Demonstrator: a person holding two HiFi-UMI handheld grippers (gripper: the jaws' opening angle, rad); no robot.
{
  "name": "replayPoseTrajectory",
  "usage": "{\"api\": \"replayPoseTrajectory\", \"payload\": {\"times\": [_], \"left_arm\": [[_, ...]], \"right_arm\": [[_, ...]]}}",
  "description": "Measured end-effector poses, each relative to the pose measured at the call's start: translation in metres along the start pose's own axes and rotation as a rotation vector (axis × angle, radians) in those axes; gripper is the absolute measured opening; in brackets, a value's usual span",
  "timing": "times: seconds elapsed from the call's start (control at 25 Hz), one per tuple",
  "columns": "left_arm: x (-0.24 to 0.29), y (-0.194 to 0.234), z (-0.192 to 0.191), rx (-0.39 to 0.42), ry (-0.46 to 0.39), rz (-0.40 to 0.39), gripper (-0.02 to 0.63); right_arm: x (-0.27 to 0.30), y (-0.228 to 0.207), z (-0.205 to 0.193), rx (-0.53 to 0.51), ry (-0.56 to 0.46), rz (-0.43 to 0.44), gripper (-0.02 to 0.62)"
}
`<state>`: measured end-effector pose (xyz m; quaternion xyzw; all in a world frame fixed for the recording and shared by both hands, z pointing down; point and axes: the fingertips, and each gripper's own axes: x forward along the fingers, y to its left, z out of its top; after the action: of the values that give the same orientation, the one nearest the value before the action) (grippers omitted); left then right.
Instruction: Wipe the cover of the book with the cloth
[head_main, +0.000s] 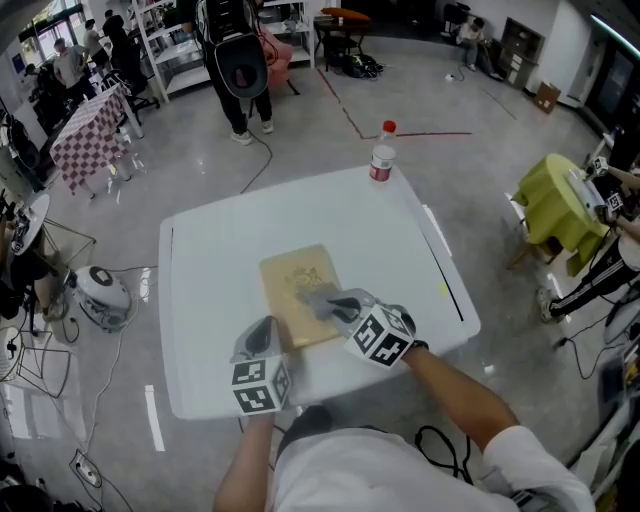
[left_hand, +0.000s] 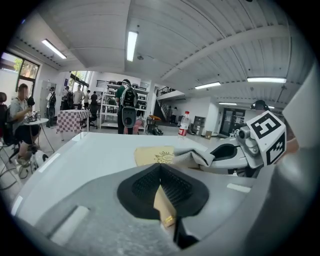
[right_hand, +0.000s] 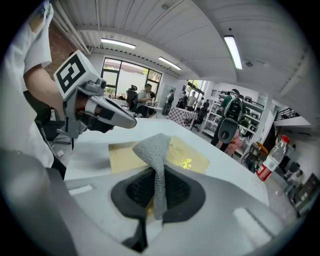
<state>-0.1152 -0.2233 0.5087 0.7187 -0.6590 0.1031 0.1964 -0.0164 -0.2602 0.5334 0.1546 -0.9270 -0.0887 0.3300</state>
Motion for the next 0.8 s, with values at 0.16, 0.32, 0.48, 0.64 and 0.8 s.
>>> {"api": "replayPoseTrajectory", "payload": {"times": [0.16,0.32,0.48,0.64,0.8], "left_arm": [[-0.004,-0.004,0.001,0.002,-0.003,0.016,0.006],[-0.010,-0.008,0.000,0.002,-0.002,0.023,0.006],[-0.013,-0.012,-0.002,0.007,0.000,0.022,0.006],[-0.016,-0.008,-0.005,0.003,0.002,0.028,0.006],[-0.017,0.000,-0.005,0.002,0.006,0.039,0.006]], "right_arm": [[-0.014,0.014,-0.008,0.011,0.001,0.012,0.017],[-0.026,0.031,-0.011,0.022,-0.004,0.034,0.017],[-0.034,0.045,-0.016,0.030,-0.005,0.056,0.017],[-0.039,0.056,-0.016,0.037,-0.010,0.083,0.017],[-0.046,0.054,-0.002,0.049,-0.044,0.072,0.017]]}}
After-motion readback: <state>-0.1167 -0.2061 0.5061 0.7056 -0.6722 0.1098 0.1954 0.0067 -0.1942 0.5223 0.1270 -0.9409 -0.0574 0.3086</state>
